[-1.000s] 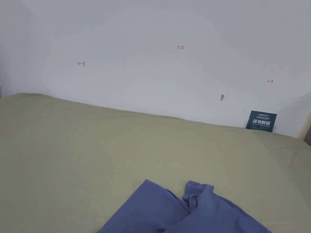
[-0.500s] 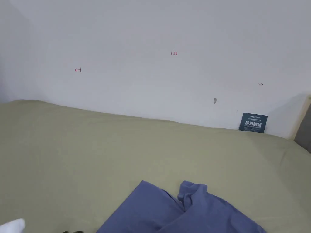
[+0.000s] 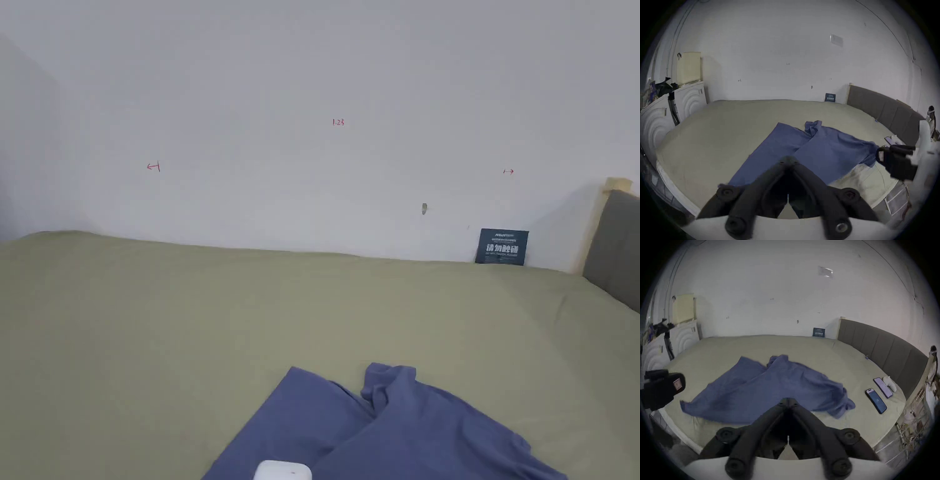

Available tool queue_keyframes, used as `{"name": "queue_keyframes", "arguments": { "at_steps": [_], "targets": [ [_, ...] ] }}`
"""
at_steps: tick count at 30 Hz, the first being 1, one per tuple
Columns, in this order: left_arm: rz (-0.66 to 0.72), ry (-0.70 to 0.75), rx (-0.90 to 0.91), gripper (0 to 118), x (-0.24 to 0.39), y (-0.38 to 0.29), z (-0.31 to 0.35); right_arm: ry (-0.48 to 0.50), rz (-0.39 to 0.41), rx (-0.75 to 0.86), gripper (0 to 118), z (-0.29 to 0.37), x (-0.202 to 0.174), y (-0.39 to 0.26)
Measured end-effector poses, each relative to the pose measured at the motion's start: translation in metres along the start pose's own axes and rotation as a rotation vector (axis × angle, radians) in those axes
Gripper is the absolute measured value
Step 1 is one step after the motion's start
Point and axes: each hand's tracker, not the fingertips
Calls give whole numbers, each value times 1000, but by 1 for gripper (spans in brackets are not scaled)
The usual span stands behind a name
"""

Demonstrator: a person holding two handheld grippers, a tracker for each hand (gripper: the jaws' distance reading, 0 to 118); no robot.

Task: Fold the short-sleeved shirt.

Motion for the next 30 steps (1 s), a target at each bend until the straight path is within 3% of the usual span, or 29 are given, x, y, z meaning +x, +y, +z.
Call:
{"name": "queue_keyframes", "arguments": {
  "at_steps": [9,14,15,16,17,18,19,20,23,25,30],
  "targets": [
    [47,25,-55,0,-12,-4,-9,21,-33,-15,1,3,3,-9],
    [19,32,-70,0,-75,15,-15,38,-53,-8,1,3,13,0],
    [26,11,-86,4,-96,17,-17,47,-58,-4,1,2,15,1],
    [55,-31,-139,21,-121,20,-21,53,-66,0,1,1,17,3],
    [96,-91,-225,46,-146,22,-26,56,-76,-1,1,1,20,4],
    [145,-110,-271,86,-167,23,-30,62,-86,-7,2,-1,22,6],
    [204,-133,-341,107,-187,22,-37,76,-101,-14,2,-4,23,8],
    [255,-125,-369,117,-203,17,-43,94,-121,-20,1,-5,25,10],
    [309,-64,-387,117,-229,5,-53,109,-138,-21,1,-12,28,11],
    [319,-55,-510,117,-237,-5,-66,119,-140,-27,1,-15,29,12],
    [206,-26,-560,117,-206,-18,-78,148,-145,-54,1,-21,32,14]
  ]
}}
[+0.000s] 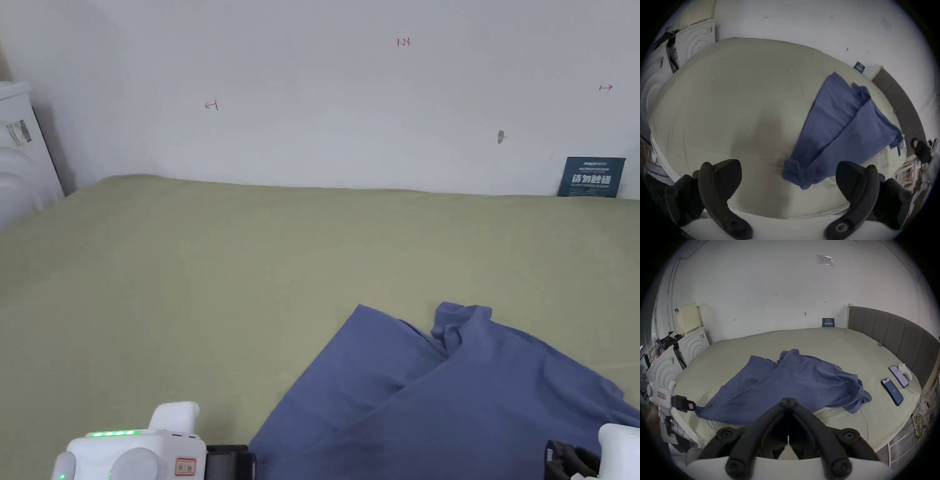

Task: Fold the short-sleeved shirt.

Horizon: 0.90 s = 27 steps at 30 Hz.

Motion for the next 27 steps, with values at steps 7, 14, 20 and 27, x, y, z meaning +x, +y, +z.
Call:
{"name": "queue_keyframes", "arguments": {
  "at_steps": [7,14,20,27],
  "targets": [
    [-66,121,-109,105,21,-9,-37,25,-1,-31,1,-2,2,2],
    [42,-23,-31,7,17,-4,-19,-13,108,-56,2,-40,19,26],
    [4,-3,98,7,29,0,-2,-12,216,-66,2,-110,50,101],
    [9,-8,46,7,26,5,-8,113,452,-310,67,-273,78,194]
  ]
}}
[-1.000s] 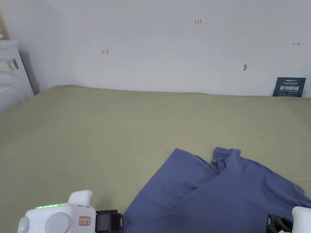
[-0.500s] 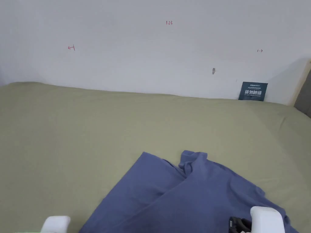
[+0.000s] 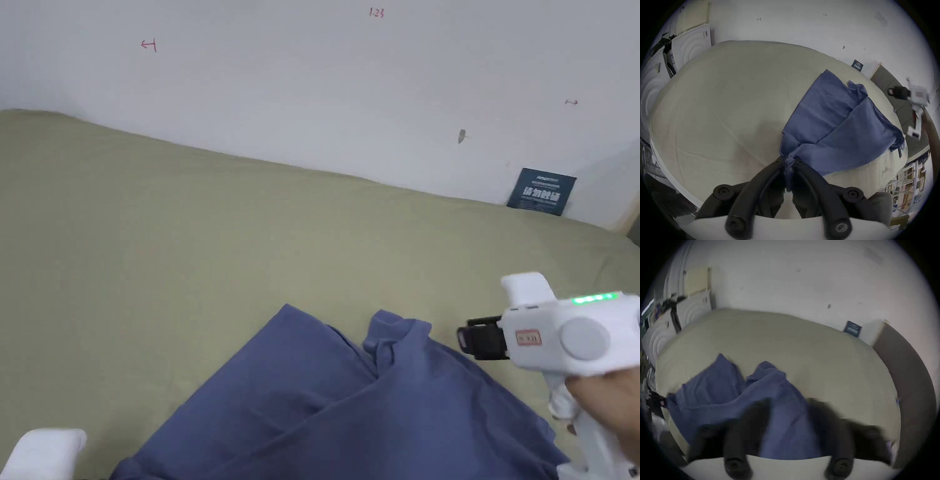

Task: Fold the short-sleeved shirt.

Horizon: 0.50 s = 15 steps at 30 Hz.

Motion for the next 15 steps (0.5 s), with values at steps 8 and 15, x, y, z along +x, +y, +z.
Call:
{"name": "queue_keyframes", "arguments": {
  "at_steps": [8,15],
  "targets": [
    [63,7,-61,7,-17,-11,-22,155,-32,-303,76,-108,26,26],
    [64,0,-68,7,-14,-9,-23,132,57,-357,73,-137,33,25]
  ]
}}
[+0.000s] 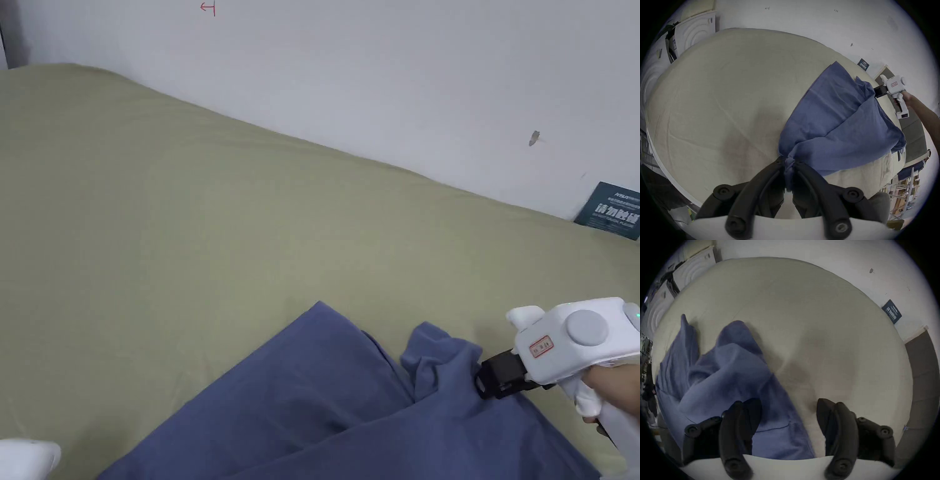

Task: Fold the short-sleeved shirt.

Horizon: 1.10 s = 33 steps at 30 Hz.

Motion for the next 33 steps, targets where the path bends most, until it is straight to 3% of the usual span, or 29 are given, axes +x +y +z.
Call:
{"name": "queue_keyframes", "arguments": {
  "at_steps": [1,2,3,5,6,7,9,12,15,21,33],
  "targets": [
    [-1,1,0,7,0,0,-1,19,-14,9,61,1,-1,-1],
    [-2,2,1,7,3,0,-1,19,-17,14,24,2,-2,-1],
    [0,0,2,7,4,0,-2,25,-12,14,2,5,-7,-1],
    [19,-11,9,7,2,-1,-2,8,-42,51,2,10,-13,-4],
    [30,-15,9,7,-3,-1,-3,75,-96,31,2,13,-12,-6],
    [37,-20,12,7,-4,-1,-2,90,-88,32,2,22,-21,-9],
    [35,-23,19,7,-4,0,2,27,-23,98,2,40,-31,-11],
    [17,-31,35,7,0,7,12,55,-91,174,2,64,-25,-10],
    [28,-76,88,7,3,22,28,20,-94,268,2,102,-29,-15],
    [-73,-89,185,7,13,72,62,0,-113,457,2,180,-28,-23],
    [-301,-52,365,7,53,222,123,-152,-107,775,2,307,-15,5]
  ]
}}
